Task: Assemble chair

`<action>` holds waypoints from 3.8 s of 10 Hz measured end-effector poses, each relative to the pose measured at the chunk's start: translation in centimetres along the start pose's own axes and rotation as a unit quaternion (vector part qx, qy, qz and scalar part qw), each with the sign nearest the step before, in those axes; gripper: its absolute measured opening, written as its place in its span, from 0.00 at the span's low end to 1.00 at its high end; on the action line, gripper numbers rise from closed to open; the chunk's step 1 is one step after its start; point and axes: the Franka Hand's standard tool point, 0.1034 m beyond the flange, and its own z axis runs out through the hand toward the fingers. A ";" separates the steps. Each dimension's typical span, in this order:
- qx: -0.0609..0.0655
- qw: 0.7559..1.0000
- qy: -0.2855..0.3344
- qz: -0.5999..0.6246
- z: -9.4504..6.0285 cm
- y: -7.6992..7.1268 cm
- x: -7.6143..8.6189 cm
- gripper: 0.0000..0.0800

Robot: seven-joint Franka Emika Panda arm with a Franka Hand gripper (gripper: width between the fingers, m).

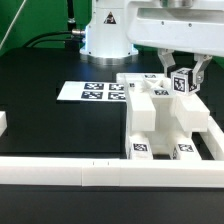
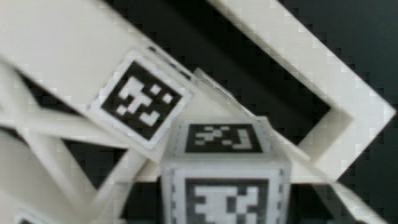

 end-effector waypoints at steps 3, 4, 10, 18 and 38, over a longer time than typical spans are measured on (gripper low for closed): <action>0.003 0.999 -0.004 0.040 0.0 -0.1 -0.1 0.36; 0.003 1.000 -0.004 0.020 0.0 -0.1 -0.1 0.49; 0.012 0.982 0.006 -0.187 0.0 -0.6 -0.4 0.81; 0.007 0.882 0.011 -0.471 0.1 -0.7 -0.6 0.65; 0.025 0.999 0.010 -0.031 0.4 -2.1 -2.4 0.66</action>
Offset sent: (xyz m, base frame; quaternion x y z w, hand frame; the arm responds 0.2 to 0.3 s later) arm 0.0000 0.0000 0.0000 0.0000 0.0000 -0.0650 0.9979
